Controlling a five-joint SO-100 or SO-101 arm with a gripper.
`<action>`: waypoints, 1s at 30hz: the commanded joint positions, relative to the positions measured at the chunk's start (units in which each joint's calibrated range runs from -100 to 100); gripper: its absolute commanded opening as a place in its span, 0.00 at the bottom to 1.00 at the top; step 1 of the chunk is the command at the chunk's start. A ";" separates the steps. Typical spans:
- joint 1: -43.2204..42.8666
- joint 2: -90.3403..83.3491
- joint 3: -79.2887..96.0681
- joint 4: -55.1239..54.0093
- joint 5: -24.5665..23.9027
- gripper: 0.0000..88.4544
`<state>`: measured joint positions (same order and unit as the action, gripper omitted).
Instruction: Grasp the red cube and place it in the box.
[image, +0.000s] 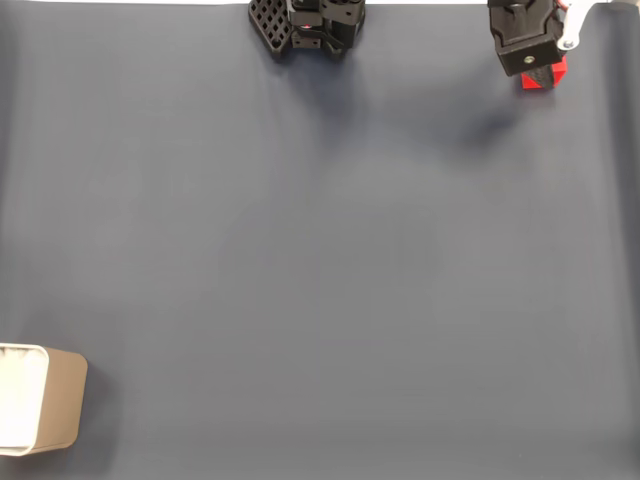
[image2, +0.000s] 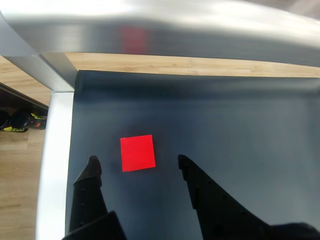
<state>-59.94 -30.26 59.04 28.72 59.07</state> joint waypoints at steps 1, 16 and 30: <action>-0.22 0.80 -0.19 -2.74 0.59 0.41; -2.70 3.66 2.09 -7.82 -0.05 0.41; -4.12 5.83 3.91 -11.34 -0.29 0.41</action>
<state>-63.65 -24.53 63.47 18.85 59.12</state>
